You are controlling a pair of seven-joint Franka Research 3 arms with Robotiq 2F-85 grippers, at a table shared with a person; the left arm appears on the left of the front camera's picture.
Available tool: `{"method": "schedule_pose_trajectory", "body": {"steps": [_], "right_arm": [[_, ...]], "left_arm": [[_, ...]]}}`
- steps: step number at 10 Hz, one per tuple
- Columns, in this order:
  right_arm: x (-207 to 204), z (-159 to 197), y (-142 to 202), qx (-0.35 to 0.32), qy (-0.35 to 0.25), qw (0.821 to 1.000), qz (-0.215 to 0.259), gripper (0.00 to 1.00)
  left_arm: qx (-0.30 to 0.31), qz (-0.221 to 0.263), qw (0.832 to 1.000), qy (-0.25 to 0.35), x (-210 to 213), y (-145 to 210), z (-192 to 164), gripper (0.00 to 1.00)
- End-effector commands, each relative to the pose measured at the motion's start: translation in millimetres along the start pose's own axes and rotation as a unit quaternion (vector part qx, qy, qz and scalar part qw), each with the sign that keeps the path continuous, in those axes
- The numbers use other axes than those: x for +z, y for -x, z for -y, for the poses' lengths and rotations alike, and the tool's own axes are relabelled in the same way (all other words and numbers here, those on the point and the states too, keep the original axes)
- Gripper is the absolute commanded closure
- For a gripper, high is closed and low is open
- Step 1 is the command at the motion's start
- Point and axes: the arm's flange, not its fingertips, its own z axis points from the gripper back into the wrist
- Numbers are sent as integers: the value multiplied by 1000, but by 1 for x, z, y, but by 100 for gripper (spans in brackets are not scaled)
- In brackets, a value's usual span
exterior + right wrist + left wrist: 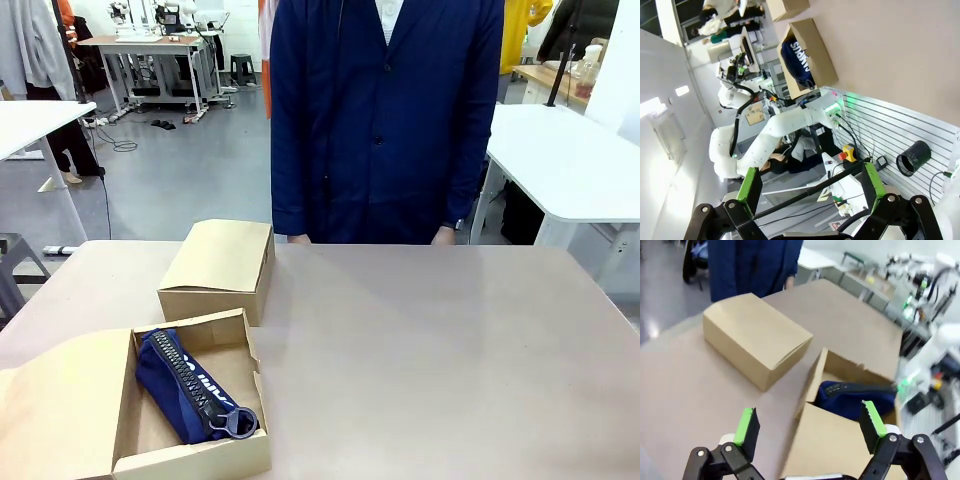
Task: Place items inside the box.
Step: Close the lid of the Mailer Box closest to the robot.
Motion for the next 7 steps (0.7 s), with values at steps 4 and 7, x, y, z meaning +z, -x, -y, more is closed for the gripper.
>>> {"method": "schedule_pose_trajectory", "body": {"steps": [4,7], "right_arm": [[2,-5,2,-9,-11,1000,1,0],[2,-5,2,-9,-11,1000,1,0]], "left_arm": [[-372,8,913,-168,-27,5,-15,0],[-250,-22,968,-22,-13,-16,-4,0]]}}
